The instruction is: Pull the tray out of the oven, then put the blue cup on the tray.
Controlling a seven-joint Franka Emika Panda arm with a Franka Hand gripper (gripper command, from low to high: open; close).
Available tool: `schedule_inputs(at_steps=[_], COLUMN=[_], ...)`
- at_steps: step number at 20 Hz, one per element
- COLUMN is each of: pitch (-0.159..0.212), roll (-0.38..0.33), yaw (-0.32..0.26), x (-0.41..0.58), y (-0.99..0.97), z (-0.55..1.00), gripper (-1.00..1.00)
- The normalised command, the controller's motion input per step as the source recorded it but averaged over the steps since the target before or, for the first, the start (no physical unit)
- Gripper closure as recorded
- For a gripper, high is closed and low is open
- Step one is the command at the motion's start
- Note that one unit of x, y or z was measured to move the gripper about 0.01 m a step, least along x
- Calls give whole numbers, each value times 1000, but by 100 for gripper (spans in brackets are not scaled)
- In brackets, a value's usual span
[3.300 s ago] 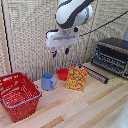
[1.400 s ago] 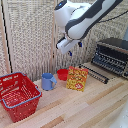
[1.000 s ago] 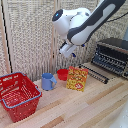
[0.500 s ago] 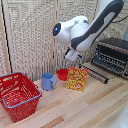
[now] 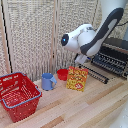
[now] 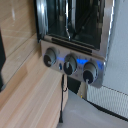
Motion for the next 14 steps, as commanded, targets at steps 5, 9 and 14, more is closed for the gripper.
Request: schedule_inputs(at_steps=[5, 9, 14], pitch=[0, 0, 0], roll=[-8, 0, 0], yaw=[23, 6, -1], x=[101, 183, 214], y=[-870, -719, -616], z=[0, -15, -211], gripper=[-100, -100, -100])
